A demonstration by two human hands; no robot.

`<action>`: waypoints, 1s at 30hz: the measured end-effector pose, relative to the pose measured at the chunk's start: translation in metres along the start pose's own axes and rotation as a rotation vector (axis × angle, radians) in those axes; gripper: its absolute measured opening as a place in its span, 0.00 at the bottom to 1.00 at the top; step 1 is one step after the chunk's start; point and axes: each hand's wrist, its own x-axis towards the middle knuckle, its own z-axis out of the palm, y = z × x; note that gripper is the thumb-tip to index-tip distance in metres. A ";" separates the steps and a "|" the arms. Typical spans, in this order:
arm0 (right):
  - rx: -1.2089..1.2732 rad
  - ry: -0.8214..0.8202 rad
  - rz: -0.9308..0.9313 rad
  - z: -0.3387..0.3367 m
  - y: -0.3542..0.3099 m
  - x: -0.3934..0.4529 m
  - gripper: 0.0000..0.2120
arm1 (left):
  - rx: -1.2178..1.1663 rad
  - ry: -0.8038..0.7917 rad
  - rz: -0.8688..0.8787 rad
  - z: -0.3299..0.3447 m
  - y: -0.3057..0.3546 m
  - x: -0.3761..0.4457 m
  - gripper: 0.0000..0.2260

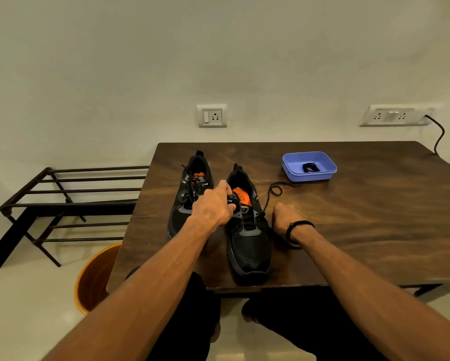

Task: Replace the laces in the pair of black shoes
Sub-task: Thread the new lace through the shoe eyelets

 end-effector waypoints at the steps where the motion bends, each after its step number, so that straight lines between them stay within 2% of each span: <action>1: 0.023 -0.002 0.016 -0.005 0.004 0.000 0.04 | 0.006 -0.001 -0.010 0.000 -0.001 0.001 0.12; 3: 0.119 0.013 0.066 -0.019 0.013 0.003 0.03 | 0.011 -0.005 -0.025 0.001 -0.003 0.002 0.08; 5: 0.321 0.056 0.063 -0.036 0.019 0.002 0.03 | -0.002 -0.006 -0.041 0.001 -0.002 0.003 0.03; 8: 0.797 0.106 -0.078 -0.053 0.007 -0.013 0.02 | -0.015 0.001 -0.065 0.000 0.001 0.004 0.03; 10: 0.920 0.113 -0.169 -0.056 -0.005 -0.021 0.01 | -0.050 -0.006 -0.087 0.000 0.000 0.004 0.04; 14: 0.725 0.023 -0.287 -0.043 -0.024 -0.024 0.08 | -0.066 -0.021 -0.119 -0.001 -0.006 0.003 0.02; 16: 0.519 0.055 -0.318 -0.036 -0.029 -0.024 0.12 | -0.059 -0.033 -0.120 -0.001 -0.007 0.003 0.01; 18: 0.417 0.097 -0.327 -0.032 -0.032 -0.025 0.11 | -0.064 -0.056 -0.115 -0.001 -0.006 0.002 0.02; 23: 0.430 0.166 -0.370 -0.034 -0.033 -0.029 0.02 | -0.093 -0.077 -0.114 0.000 -0.004 0.002 0.06; 28: 0.418 0.140 -0.352 -0.033 -0.037 -0.029 0.10 | -0.071 -0.076 -0.116 -0.003 -0.004 0.001 0.06; 30: 0.375 0.166 -0.338 -0.032 -0.039 -0.029 0.10 | -0.067 -0.069 -0.108 -0.003 -0.003 0.000 0.04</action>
